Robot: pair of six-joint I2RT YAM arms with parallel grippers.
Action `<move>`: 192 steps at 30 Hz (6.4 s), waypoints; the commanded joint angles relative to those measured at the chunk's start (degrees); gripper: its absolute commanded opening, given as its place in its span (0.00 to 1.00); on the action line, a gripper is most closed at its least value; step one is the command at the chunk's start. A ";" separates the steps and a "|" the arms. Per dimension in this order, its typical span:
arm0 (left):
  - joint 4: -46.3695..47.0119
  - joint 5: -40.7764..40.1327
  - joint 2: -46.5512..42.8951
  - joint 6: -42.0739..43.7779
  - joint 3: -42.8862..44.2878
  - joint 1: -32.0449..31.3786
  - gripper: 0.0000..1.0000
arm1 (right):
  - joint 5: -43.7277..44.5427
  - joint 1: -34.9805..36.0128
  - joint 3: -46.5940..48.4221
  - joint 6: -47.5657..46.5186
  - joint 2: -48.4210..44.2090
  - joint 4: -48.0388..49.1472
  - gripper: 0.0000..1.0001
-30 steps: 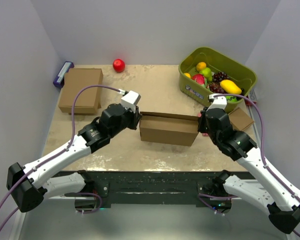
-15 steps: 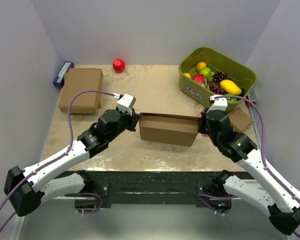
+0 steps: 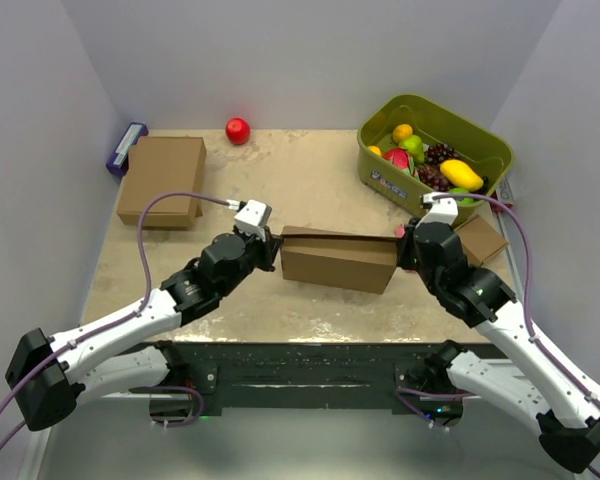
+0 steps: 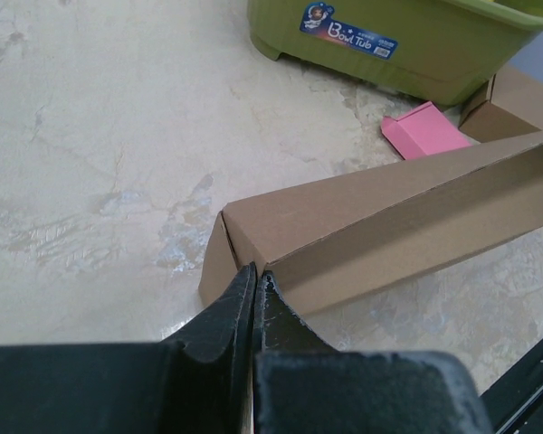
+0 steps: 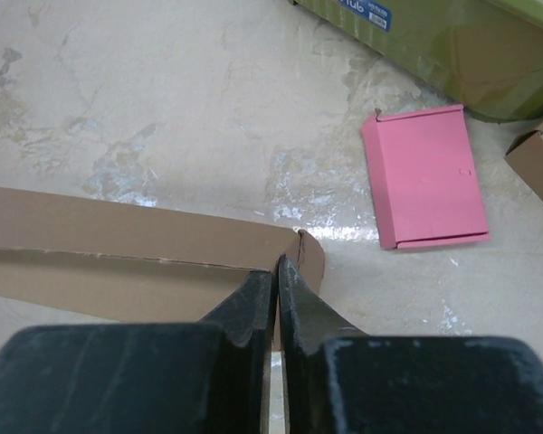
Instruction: Fold the paper box
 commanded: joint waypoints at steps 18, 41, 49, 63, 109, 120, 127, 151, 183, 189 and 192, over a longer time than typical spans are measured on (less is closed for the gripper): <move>-10.05 -3.06 3.26 -1.66 -0.20 -3.50 0.00 | -10.67 0.16 8.74 3.52 -5.02 -6.85 0.66; -9.61 -2.71 4.75 -1.66 0.59 -4.29 0.00 | -9.09 0.34 -9.26 11.69 -9.85 6.18 0.24; -9.79 -0.43 2.92 -0.96 2.08 -4.56 0.13 | -6.38 0.34 -14.55 14.86 -12.31 3.71 0.24; -18.49 7.75 -7.80 2.21 4.98 -4.47 0.67 | -4.70 0.25 -16.13 16.00 -10.12 6.43 0.24; 4.80 16.81 3.08 -8.16 -10.31 8.80 0.46 | -2.60 0.25 -1.73 5.55 -5.82 -2.44 0.68; 6.65 18.12 5.02 -7.29 -9.52 9.42 0.37 | -13.13 -10.56 -3.21 2.37 -6.60 -3.41 0.63; 5.86 17.95 5.11 -6.49 -8.99 9.59 0.35 | -13.67 -10.56 -4.27 5.45 -10.91 -4.55 0.54; 5.94 18.39 5.46 -5.79 -8.20 9.68 0.32 | -14.89 -10.56 -3.21 7.21 -7.66 -9.65 0.33; 9.11 21.64 9.23 -2.54 -6.88 10.56 0.27 | -15.68 -10.39 2.49 10.29 -7.22 -29.16 0.30; 8.76 21.99 10.64 -1.57 -5.83 10.56 0.27 | -14.55 -10.47 6.27 9.67 -5.72 -29.51 0.38; 8.58 22.52 11.52 -0.78 -5.22 10.56 0.27 | -14.19 -10.47 8.64 9.76 -5.64 -29.43 0.41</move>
